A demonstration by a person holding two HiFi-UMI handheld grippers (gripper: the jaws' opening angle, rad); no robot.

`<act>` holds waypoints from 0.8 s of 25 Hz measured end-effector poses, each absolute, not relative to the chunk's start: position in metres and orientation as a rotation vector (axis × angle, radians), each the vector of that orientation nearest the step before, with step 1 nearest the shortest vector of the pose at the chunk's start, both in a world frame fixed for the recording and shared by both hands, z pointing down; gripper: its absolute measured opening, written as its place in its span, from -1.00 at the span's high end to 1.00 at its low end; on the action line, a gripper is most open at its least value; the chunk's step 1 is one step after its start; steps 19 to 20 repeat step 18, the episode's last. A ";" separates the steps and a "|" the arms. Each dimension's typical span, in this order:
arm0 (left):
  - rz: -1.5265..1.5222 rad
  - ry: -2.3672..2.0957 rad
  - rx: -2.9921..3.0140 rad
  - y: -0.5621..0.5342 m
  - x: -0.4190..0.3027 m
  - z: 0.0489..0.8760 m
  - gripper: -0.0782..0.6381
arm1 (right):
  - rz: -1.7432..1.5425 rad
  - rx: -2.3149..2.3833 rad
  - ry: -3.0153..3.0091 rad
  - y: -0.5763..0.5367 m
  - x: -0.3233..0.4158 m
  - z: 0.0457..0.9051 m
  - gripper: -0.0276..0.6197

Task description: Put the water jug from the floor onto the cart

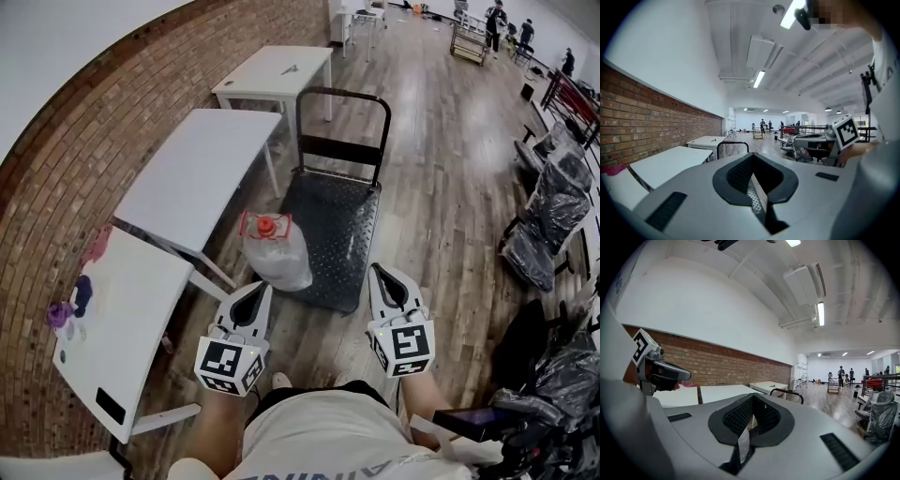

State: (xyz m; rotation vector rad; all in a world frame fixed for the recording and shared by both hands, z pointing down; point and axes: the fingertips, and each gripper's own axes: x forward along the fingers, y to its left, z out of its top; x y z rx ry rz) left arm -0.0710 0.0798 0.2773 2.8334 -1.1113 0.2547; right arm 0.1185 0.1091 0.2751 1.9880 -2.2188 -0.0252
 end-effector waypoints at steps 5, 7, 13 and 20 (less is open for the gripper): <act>0.343 -1.090 2.901 0.071 -0.096 0.274 0.78 | -0.049 1.950 -2.224 0.096 0.081 0.269 0.91; 0.319 -1.102 2.885 0.064 -0.113 0.276 0.78 | -0.059 1.918 -2.229 0.088 0.062 0.270 0.91; 0.266 -1.132 2.861 0.054 -0.145 0.274 0.78 | -0.077 1.858 -2.236 0.074 0.029 0.271 0.91; 0.248 -1.138 2.834 0.049 -0.160 0.279 0.78 | -0.085 1.829 -2.236 0.067 0.015 0.272 0.91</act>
